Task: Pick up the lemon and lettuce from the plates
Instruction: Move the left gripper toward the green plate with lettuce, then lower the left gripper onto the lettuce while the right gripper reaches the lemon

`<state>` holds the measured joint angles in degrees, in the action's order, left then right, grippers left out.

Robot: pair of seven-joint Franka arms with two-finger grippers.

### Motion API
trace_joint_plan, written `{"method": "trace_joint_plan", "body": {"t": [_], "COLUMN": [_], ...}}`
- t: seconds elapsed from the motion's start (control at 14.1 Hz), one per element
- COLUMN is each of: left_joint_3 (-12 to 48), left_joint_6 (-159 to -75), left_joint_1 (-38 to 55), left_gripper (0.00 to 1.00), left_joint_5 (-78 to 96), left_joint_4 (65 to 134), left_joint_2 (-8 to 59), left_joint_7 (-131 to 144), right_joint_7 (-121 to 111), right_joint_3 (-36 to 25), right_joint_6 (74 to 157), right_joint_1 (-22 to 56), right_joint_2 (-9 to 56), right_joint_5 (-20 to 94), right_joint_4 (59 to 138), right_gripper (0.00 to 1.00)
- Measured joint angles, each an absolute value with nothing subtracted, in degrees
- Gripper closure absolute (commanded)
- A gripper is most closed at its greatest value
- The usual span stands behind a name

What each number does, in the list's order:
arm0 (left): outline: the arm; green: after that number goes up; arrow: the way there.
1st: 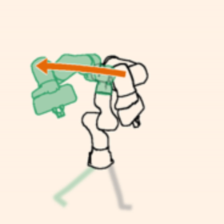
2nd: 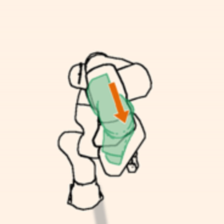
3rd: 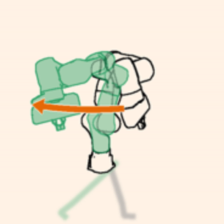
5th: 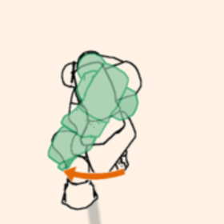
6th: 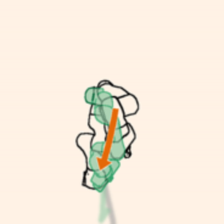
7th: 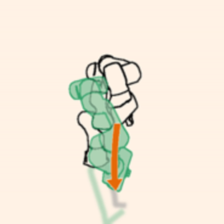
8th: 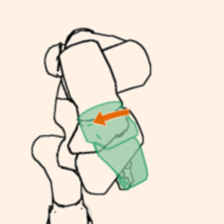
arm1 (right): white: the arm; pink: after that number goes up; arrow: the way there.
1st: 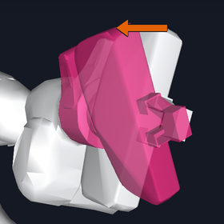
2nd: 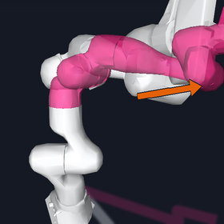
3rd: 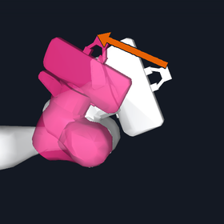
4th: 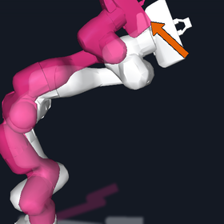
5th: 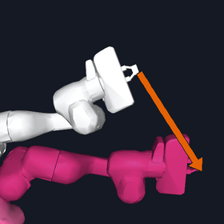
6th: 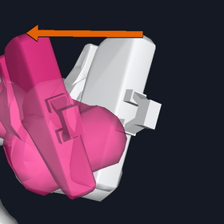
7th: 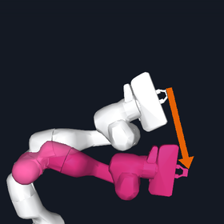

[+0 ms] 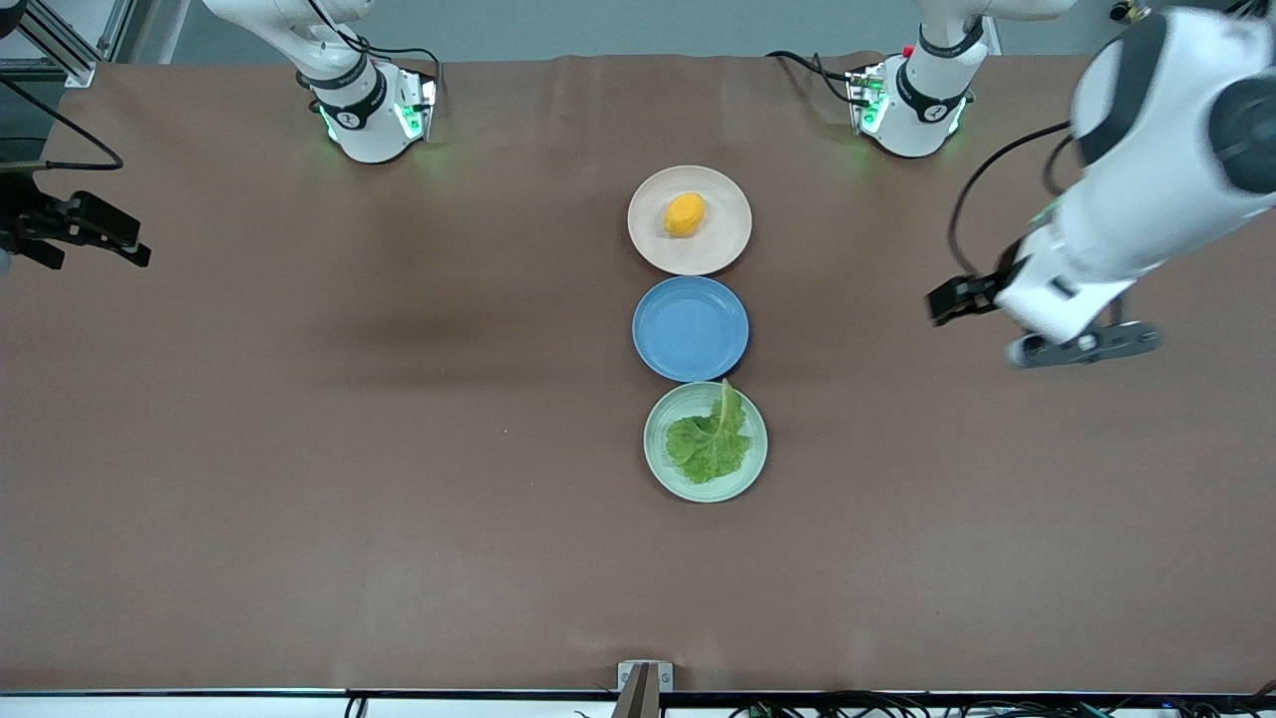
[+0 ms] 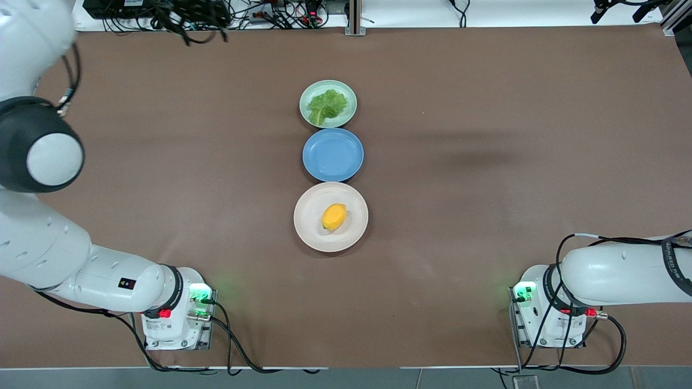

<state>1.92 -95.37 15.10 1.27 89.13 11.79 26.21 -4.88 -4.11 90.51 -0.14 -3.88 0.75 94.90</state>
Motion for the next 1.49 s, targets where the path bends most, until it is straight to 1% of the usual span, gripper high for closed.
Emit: {"method": "trace_joint_plan", "body": {"t": [0.36, 0.64, 0.85, 0.99, 1.21, 1.35, 1.49], "left_joint_3": [1.97, 2.00, 2.02, 2.02, 2.02, 2.02, 1.98], "left_joint_6": [-103.93, -114.65, -123.42, -127.48, -131.31, -133.38, -135.31], "left_joint_1": [22.90, 28.53, 31.45, 32.75, 34.32, 34.96, 35.10], "left_gripper": [0.00, 0.00, 0.00, 0.00, 0.00, 0.00, 0.00], "left_joint_5": [1.27, 1.27, 1.27, 1.27, 1.27, 1.27, 1.27], "left_joint_4": [85.53, 85.16, 85.07, 85.00, 84.83, 84.78, 84.75], "left_joint_2": [22.05, 28.62, 33.25, 36.20, 39.40, 41.19, 42.97], "left_joint_7": [45.52, 66.14, 79.19, 85.56, 91.87, 94.30, 95.24], "right_joint_7": [-4.90, -4.92, -2.29, 8.23, 25.38, 35.83, 45.28], "right_joint_3": [-4.24, -4.01, -3.53, -3.19, -2.09, -0.61, 1.09], "right_joint_6": [91.30, 93.16, 92.63, 90.97, 90.52, 91.79, 95.54], "right_joint_1": [-0.20, 0.22, 1.95, 5.11, 13.03, 18.15, 23.24], "right_joint_2": [-1.29, 1.42, 2.56, 2.58, 2.57, 2.55, 2.56], "right_joint_5": [0.75, 0.76, 1.94, 4.13, 5.30, 5.47, 5.63], "right_joint_4": [94.86, 94.67, 94.41, 94.45, 95.52, 96.96, 99.48], "right_gripper": [0.00, 0.00, 0.00, 0.00, 0.00, 0.00, 0.00]}}
